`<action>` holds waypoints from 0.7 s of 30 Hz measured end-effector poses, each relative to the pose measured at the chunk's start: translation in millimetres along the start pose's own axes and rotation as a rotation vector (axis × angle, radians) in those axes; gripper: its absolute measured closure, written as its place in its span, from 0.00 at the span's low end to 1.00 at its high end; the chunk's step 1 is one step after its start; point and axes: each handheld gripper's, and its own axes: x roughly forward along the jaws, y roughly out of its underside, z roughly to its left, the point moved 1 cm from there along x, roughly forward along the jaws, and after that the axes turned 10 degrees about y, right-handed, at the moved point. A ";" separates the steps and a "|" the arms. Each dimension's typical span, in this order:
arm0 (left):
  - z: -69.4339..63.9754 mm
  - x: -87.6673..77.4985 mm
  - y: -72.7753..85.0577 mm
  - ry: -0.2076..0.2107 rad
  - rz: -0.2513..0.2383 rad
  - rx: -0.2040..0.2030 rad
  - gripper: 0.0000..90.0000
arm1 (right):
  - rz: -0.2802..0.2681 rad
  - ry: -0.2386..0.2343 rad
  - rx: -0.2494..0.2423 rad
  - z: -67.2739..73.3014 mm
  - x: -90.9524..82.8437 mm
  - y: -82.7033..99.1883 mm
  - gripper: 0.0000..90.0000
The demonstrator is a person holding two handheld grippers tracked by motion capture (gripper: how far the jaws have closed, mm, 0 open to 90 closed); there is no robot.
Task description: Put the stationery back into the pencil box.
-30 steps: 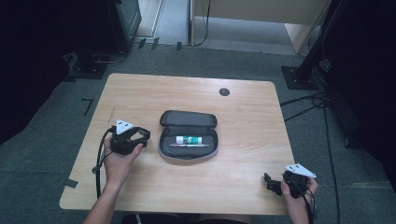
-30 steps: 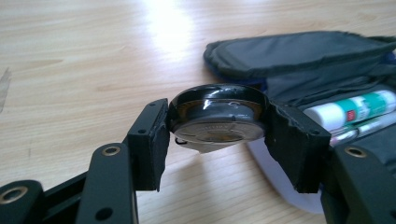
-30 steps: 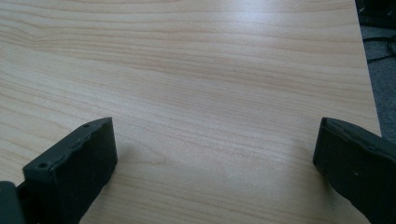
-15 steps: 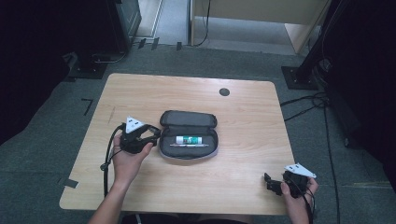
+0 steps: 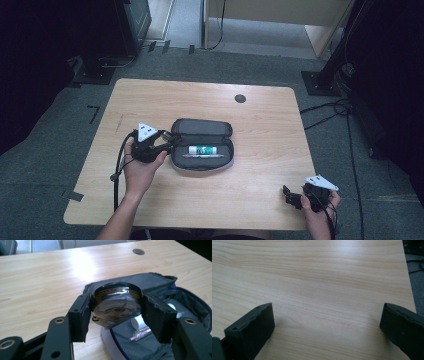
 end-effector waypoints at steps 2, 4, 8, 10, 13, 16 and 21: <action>-2.5 -2.5 -2.3 0.007 -0.008 0.004 0.47 | -0.002 -0.006 -0.005 0.2 0.1 0.0 0.00; -5.3 -4.5 -4.1 0.020 -0.014 0.007 0.47 | -0.002 -0.006 -0.006 0.2 0.1 0.0 0.00; -12.6 -2.7 -4.1 0.046 -0.005 0.014 0.47 | -0.002 -0.006 -0.006 0.2 0.1 0.0 0.00; -15.3 -0.5 -2.9 0.056 0.001 0.015 0.47 | -0.002 -0.006 -0.006 0.2 0.1 0.0 0.00; -17.4 2.6 0.1 0.069 0.016 0.013 0.47 | -0.002 -0.006 -0.006 0.2 0.1 0.0 0.00; -18.8 6.3 3.8 0.079 0.039 0.015 0.47 | -0.002 -0.006 -0.006 0.2 0.1 0.0 0.00; -21.3 11.9 9.8 0.092 0.077 0.020 0.47 | -0.002 -0.006 -0.006 0.2 0.1 0.0 0.00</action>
